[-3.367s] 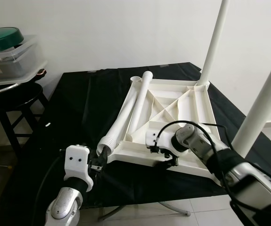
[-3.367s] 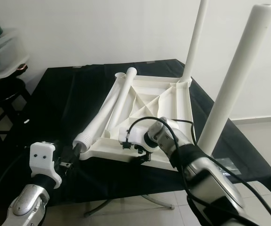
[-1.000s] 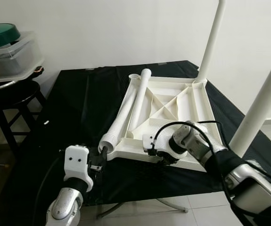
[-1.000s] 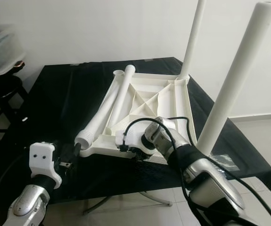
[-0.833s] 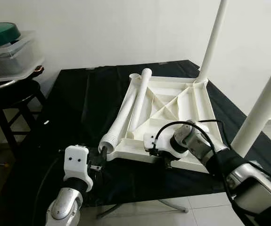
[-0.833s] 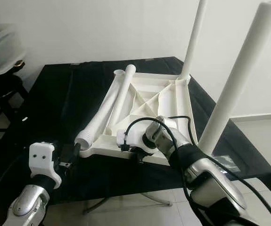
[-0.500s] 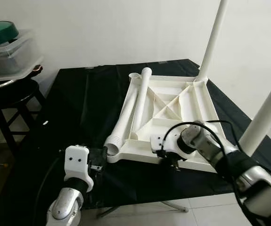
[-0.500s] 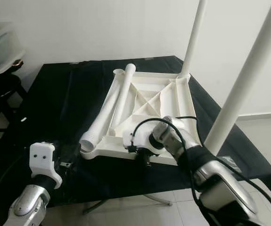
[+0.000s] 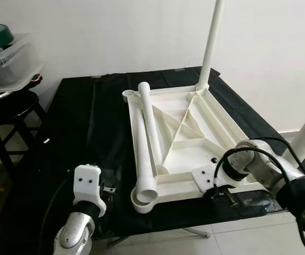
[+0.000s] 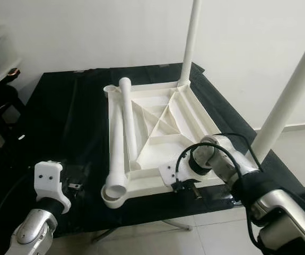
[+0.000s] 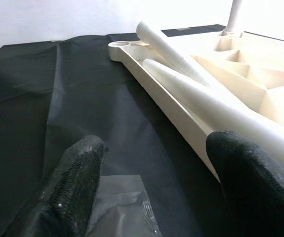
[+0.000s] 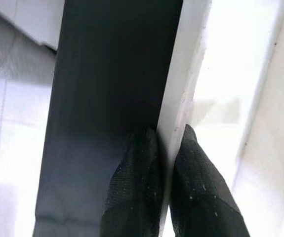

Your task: Building children table

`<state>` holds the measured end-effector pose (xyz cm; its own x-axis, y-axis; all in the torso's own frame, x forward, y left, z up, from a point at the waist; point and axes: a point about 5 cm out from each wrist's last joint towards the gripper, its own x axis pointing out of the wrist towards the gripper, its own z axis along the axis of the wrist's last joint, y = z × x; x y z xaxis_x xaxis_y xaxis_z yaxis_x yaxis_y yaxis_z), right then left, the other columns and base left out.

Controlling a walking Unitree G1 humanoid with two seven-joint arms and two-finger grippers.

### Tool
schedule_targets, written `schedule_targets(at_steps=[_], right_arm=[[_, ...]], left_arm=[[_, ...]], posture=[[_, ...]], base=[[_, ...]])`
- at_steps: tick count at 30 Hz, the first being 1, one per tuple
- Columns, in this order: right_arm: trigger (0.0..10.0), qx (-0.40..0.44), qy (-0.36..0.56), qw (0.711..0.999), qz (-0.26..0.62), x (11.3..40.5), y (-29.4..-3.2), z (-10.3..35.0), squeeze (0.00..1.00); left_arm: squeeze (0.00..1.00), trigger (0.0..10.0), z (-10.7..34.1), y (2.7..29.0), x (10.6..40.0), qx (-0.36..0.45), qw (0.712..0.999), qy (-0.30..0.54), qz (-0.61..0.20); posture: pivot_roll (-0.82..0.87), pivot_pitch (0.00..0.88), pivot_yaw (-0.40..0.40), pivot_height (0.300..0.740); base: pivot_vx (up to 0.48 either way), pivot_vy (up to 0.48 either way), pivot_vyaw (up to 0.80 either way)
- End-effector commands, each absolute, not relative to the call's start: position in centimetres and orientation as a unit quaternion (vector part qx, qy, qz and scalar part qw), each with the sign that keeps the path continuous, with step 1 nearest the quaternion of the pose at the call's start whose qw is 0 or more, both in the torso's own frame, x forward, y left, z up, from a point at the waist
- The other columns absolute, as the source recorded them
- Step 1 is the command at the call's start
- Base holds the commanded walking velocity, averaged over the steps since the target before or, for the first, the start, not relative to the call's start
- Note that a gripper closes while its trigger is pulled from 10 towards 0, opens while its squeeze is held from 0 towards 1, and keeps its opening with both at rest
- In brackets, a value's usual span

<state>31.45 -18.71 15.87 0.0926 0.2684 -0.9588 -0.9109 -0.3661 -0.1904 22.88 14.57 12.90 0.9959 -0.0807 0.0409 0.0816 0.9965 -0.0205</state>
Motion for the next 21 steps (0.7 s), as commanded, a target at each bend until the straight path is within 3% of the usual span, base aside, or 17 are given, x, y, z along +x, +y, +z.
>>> schedule_targets(at_steps=[1,6,8,12,13,15,16,17,18,21], right_arm=[[0.0,-0.597,0.285,0.427,0.617,30.8,-18.5,15.2,0.0],[0.0,-0.617,0.298,0.406,0.605,30.8,-19.6,15.3,0.0],[0.0,-0.636,0.328,0.382,0.584,30.7,-21.2,15.3,0.0],[0.0,-0.643,0.34,0.374,0.575,30.7,-21.8,15.3,0.0],[10.0,-0.663,0.349,0.363,0.553,30.8,-22.4,15.4,0.0],[10.0,-0.669,0.351,0.363,0.546,30.8,-22.6,15.4,0.0],[10.0,-0.677,0.352,0.367,0.532,31.1,-22.7,15.6,0.57],[10.0,-0.681,0.351,0.369,0.526,31.2,-22.7,15.8,0.57],[10.0,-0.681,0.35,0.376,0.522,31.3,-22.6,16.0,1.0],[10.0,-0.676,0.336,0.399,0.521,31.4,-22.2,16.5,1.0]], left_arm=[[0.0,10.0,12.7,14.7,22.7,-0.012,0.999,-0.014,-0.039],[0.0,10.0,12.7,14.8,22.7,-0.011,0.999,-0.014,-0.039],[0.0,10.0,12.7,14.8,22.7,-0.011,0.999,-0.014,-0.039],[0.0,10.0,12.7,14.8,22.7,-0.011,0.999,-0.014,-0.038],[0.0,10.0,12.7,14.8,22.7,-0.011,0.999,-0.015,-0.038],[0.0,10.0,12.7,14.8,22.7,-0.011,0.999,-0.015,-0.038],[0.0,10.0,12.7,14.8,22.7,-0.011,0.999,-0.015,-0.038],[0.0,10.0,12.7,14.8,22.7,-0.012,0.999,-0.015,-0.038],[0.0,10.0,12.7,14.8,22.7,-0.012,0.999,-0.015,-0.038],[0.0,10.0,12.7,14.8,22.7,-0.012,0.999,-0.016,-0.038]], posture=[[-0.07,0.015,0.028,0.74],[-0.07,0.016,0.028,0.74],[-0.07,0.019,0.03,0.74],[-0.07,0.019,0.03,0.74],[-0.07,0.019,0.031,0.74],[-0.07,0.019,0.031,0.74],[-0.07,0.021,0.03,0.74],[-0.07,0.021,0.03,0.74],[-0.07,0.021,0.03,0.74],[-0.07,0.021,0.03,0.74]], base=[[0.0,0.0,0.0],[0.0,0.0,0.0],[0.0,0.0,0.0],[0.0,0.0,0.0],[0.0,0.0,0.0],[0.0,0.0,0.0],[0.0,0.0,0.0],[0.0,0.0,0.0],[0.0,0.0,0.0],[0.0,0.0,0.0]])
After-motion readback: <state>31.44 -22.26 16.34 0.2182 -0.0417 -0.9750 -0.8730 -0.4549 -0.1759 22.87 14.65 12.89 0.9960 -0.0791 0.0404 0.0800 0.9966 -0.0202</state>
